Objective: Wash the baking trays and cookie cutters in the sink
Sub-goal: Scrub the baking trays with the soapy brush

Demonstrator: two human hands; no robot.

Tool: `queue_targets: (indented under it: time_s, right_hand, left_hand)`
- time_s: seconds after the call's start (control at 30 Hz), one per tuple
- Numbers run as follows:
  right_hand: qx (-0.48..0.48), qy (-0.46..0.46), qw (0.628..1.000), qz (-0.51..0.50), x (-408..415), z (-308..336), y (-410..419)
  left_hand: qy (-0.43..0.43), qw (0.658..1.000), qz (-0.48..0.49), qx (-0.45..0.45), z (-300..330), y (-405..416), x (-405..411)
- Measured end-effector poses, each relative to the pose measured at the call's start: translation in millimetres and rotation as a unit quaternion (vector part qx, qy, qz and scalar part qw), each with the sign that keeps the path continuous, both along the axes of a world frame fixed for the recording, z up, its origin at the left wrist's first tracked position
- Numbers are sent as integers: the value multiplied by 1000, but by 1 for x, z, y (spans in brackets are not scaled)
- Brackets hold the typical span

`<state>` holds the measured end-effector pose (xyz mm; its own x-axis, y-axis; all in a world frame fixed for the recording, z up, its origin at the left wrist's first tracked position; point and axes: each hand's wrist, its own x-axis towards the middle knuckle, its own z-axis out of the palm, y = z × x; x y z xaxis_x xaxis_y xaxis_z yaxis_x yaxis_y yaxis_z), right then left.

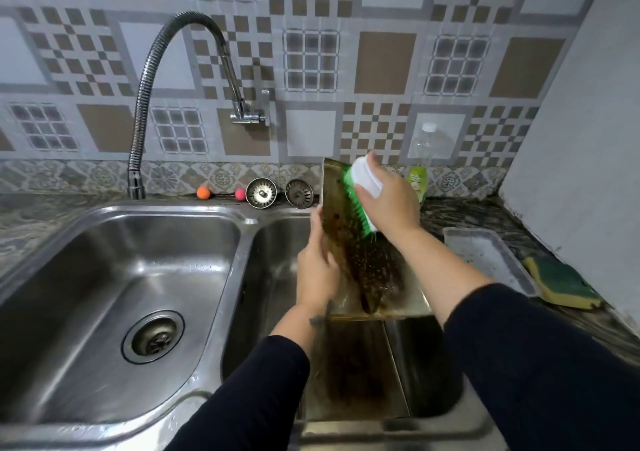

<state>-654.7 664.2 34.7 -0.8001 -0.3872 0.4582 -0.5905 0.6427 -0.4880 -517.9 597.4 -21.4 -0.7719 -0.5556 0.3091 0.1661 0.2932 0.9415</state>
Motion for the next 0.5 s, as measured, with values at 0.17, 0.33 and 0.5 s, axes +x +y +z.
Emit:
queue_targets:
  time_s: [0.17,0.33,0.5]
  right_hand:
    - [52,10,994,94,42,-6,-14]
    - [40,18,981,188,100,-62,27]
    - [25,-5,997,78,33,-27,-5]
  left_hand:
    - [12,997,70,6,0,-20,-4]
    - [19,992,129,-2,-8,-54,4]
    - [23,997,69,-17,1,-28,9]
